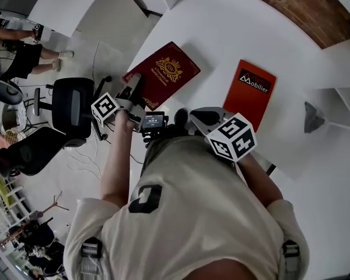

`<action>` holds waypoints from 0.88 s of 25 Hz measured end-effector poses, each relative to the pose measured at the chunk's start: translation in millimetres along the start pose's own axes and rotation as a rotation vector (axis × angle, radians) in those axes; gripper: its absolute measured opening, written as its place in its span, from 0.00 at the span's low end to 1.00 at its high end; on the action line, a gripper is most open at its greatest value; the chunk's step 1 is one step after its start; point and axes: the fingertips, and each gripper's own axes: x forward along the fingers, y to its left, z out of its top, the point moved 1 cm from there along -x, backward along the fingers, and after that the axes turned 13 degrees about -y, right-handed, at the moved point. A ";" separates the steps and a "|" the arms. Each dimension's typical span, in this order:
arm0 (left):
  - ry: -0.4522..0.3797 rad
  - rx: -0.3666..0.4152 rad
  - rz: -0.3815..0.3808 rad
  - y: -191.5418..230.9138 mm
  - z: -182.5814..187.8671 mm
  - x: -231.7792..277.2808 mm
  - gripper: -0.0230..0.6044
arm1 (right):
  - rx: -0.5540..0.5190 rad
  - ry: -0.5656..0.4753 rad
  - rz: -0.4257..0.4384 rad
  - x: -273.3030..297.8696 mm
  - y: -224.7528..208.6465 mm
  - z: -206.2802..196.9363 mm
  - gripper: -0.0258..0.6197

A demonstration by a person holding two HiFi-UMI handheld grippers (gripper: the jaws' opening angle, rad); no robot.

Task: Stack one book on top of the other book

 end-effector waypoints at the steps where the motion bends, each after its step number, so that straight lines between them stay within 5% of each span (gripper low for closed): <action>1: 0.001 0.004 -0.006 -0.9 2.4 -1.9 0.37 | 0.000 -0.002 -0.004 0.3 2.6 -0.6 0.05; 14: 0.060 -0.095 -0.070 28.4 29.2 -17.7 0.37 | -0.008 0.062 -0.140 27.6 42.2 -9.0 0.05; 22: 0.190 -0.176 -0.184 59.4 33.6 -6.6 0.37 | 0.029 0.101 -0.363 42.7 59.1 -44.9 0.05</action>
